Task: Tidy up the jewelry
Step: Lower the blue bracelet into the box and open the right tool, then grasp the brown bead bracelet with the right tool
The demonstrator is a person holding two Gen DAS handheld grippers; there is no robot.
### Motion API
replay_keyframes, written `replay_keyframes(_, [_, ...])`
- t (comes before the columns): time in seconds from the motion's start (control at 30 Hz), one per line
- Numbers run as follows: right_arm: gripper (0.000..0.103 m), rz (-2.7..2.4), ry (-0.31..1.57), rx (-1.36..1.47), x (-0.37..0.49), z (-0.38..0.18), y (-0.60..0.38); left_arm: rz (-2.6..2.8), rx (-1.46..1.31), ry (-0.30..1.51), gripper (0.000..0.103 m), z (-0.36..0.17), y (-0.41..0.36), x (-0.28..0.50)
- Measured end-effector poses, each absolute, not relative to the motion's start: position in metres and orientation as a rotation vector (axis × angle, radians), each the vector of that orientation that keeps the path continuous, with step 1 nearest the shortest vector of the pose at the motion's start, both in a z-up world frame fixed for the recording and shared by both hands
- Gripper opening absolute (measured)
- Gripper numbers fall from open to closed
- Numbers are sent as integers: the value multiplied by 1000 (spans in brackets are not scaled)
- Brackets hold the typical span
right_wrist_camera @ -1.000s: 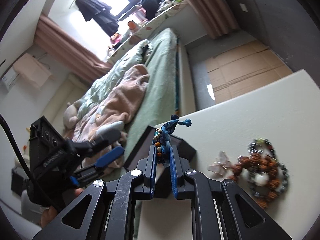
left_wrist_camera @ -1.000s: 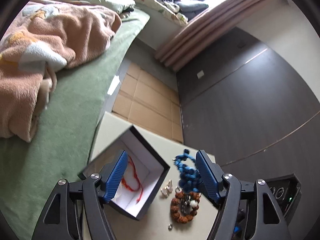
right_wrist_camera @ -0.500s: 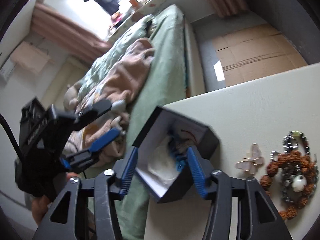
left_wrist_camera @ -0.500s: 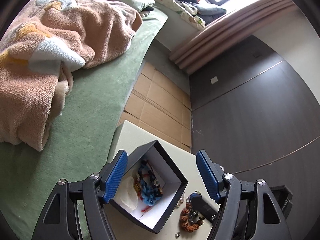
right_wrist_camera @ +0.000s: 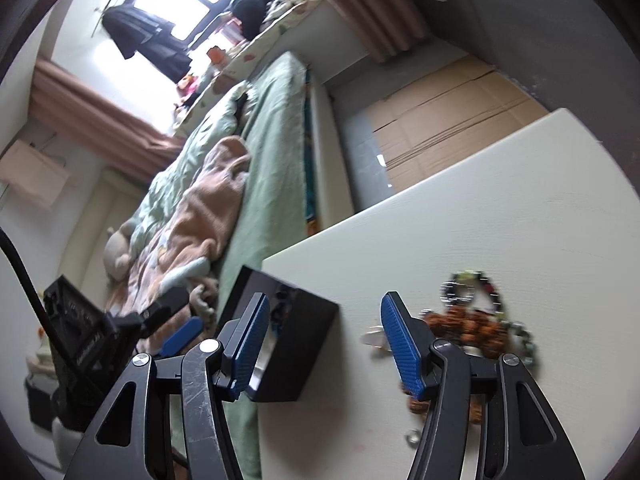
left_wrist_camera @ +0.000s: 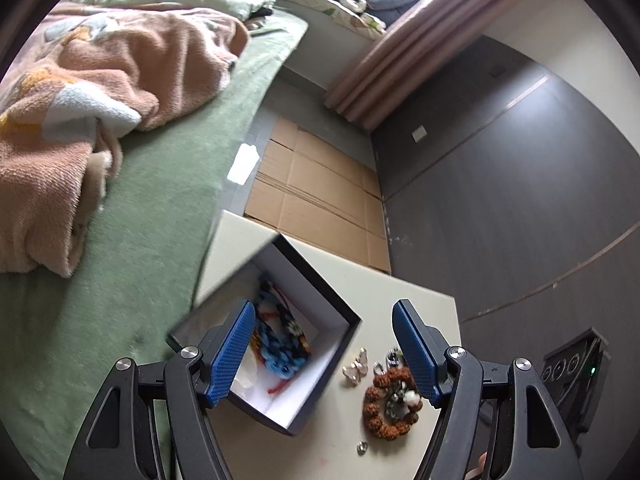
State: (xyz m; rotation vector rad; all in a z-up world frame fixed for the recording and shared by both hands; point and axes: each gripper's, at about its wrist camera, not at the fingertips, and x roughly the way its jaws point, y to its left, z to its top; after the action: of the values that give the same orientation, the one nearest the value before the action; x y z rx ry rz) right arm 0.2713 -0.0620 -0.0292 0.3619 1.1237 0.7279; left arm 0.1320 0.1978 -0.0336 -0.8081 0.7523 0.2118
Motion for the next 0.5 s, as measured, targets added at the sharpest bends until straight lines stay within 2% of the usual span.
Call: replay_keyframes(0.5, [59,562,1173,336,266,-39,-122,145,-675,779,72,-35,136,127])
